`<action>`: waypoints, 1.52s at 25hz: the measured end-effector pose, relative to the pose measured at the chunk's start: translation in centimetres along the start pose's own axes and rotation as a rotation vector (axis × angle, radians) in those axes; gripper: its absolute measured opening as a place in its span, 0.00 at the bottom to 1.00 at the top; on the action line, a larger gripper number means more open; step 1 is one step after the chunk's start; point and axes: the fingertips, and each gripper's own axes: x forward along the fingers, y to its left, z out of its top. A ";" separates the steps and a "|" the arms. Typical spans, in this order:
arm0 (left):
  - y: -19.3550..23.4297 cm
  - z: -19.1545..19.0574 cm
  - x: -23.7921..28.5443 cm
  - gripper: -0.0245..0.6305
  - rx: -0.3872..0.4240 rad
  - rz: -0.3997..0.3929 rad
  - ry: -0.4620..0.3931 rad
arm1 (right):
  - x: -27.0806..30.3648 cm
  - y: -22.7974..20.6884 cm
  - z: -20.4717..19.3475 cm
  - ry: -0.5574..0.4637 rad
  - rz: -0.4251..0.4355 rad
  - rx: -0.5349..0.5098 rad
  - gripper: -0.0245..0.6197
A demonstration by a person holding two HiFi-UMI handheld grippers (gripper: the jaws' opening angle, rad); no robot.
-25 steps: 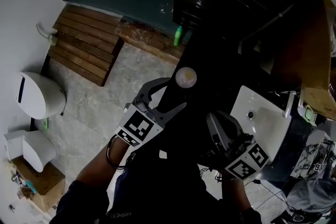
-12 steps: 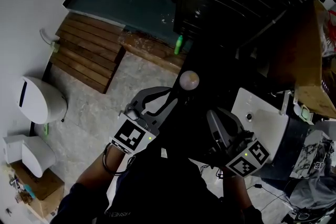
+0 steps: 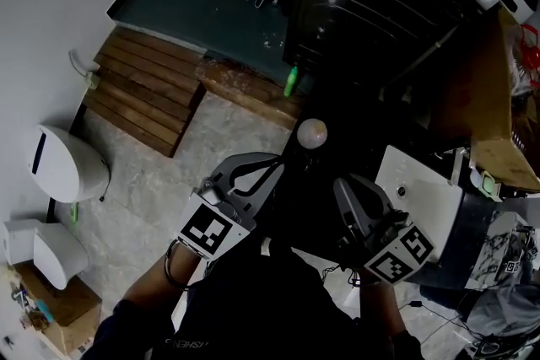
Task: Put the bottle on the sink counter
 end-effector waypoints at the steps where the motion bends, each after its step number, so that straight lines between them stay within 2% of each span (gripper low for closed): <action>1: 0.0 0.3 -0.3 0.05 0.000 0.000 -0.007 | 0.0 0.2 0.1 -0.001 0.001 -0.004 0.08; 21: 0.2 1.7 -2.4 0.05 -0.006 -0.013 -0.055 | 1.0 3.2 0.1 0.000 0.012 -0.073 0.08; 38: -0.4 1.7 -2.6 0.05 -0.023 -0.011 -0.064 | 0.7 3.6 -0.3 0.015 0.020 -0.078 0.08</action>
